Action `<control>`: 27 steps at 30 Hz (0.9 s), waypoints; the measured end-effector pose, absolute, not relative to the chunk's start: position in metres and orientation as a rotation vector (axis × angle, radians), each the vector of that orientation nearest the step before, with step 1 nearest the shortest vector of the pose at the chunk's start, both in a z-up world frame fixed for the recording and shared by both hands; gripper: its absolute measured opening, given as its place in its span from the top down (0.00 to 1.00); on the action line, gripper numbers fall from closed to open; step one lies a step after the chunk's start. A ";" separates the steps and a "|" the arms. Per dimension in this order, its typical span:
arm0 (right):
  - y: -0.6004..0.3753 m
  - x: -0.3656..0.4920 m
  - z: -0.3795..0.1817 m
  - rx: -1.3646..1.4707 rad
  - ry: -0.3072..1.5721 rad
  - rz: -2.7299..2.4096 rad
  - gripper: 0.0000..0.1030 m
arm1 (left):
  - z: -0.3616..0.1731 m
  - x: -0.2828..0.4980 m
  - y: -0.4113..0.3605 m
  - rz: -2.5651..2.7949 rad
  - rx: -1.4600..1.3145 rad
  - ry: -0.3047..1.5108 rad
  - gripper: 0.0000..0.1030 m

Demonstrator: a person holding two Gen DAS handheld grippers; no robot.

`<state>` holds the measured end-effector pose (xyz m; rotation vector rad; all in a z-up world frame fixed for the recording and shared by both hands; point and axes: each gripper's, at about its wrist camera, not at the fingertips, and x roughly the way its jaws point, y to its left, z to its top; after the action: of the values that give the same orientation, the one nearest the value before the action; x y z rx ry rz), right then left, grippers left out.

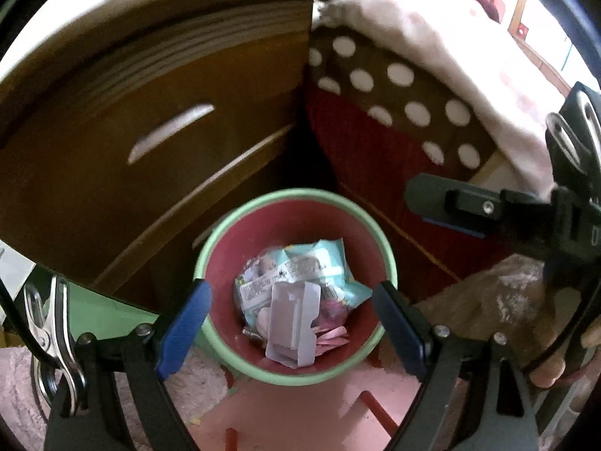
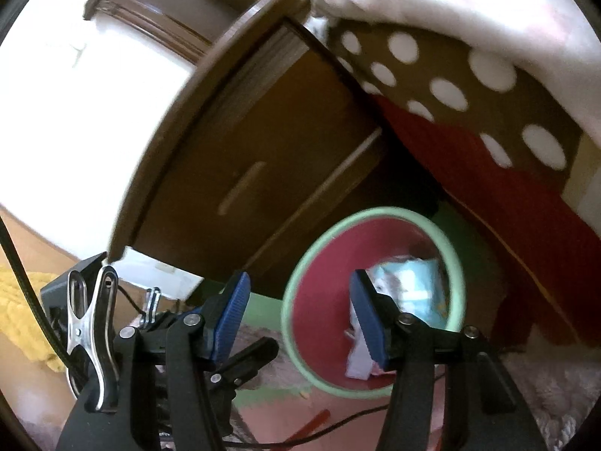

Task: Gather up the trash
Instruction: 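Raise both open tools slightly above the bucket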

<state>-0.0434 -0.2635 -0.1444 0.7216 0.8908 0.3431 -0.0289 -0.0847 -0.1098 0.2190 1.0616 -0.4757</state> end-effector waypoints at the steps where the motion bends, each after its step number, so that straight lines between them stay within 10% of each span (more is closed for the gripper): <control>1: -0.265 -0.045 -0.142 0.730 0.872 0.358 0.45 | -0.105 -0.030 -0.084 -0.477 0.213 1.051 0.12; 27: -0.243 -0.071 -0.078 0.574 0.673 0.349 0.45 | -0.039 -0.055 -0.065 -0.446 0.179 0.891 0.15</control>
<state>-0.0707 -0.2433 -0.0776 0.5743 0.6734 0.3489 -0.0548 -0.0648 -0.0390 0.1791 0.8915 -0.4458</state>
